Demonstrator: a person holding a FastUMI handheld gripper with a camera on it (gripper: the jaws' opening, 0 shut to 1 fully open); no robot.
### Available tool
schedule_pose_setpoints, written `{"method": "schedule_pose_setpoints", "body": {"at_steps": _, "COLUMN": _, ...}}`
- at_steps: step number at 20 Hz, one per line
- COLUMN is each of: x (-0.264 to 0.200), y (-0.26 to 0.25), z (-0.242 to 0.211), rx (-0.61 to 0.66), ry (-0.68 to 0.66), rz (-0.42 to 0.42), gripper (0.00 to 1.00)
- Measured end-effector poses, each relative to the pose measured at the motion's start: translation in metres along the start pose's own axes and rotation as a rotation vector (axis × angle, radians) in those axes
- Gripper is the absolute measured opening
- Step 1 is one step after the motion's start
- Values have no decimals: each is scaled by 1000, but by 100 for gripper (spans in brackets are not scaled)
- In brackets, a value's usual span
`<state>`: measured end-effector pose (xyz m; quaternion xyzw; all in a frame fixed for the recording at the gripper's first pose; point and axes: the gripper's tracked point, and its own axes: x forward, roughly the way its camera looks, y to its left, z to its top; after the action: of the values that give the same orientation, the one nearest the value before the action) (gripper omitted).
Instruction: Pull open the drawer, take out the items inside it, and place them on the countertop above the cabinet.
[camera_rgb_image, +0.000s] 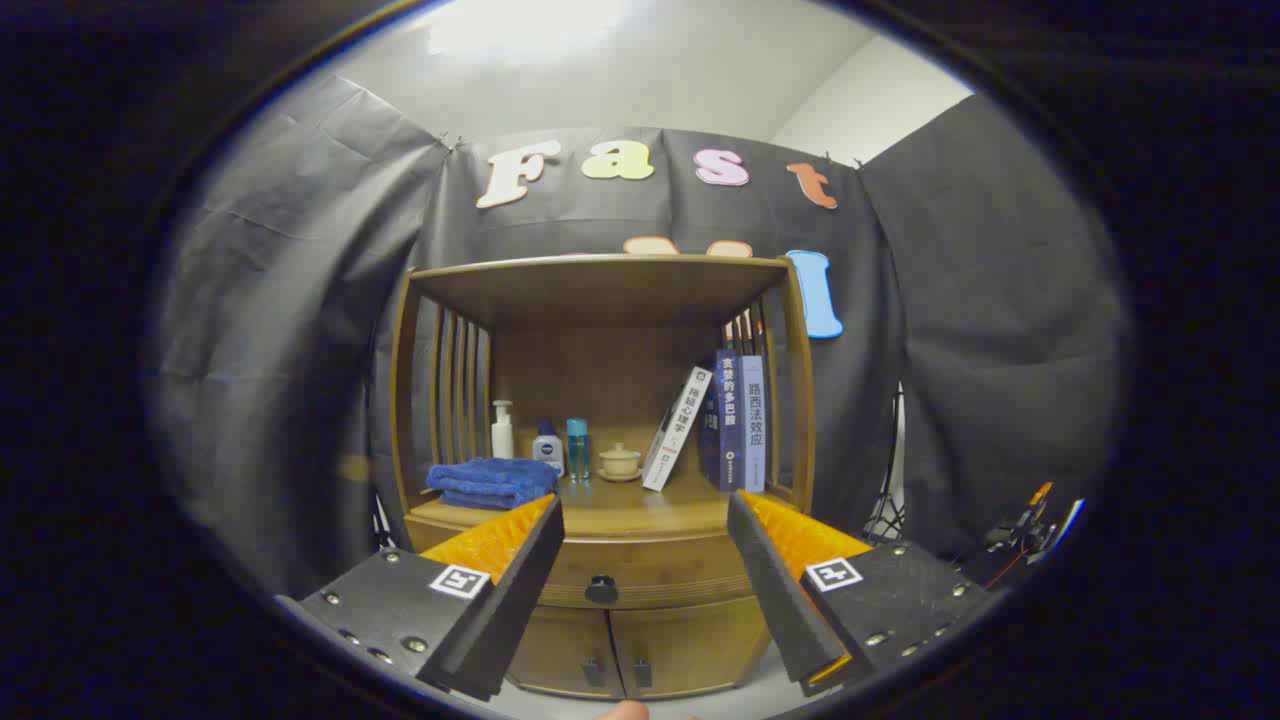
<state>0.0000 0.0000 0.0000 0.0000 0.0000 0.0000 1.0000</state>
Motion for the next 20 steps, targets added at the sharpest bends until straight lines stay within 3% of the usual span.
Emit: {"method": "schedule_pose_setpoints", "body": {"at_steps": 20, "x": 11, "y": 3, "z": -27, "rx": 36, "ry": 65, "rz": 15, "gripper": 99}}
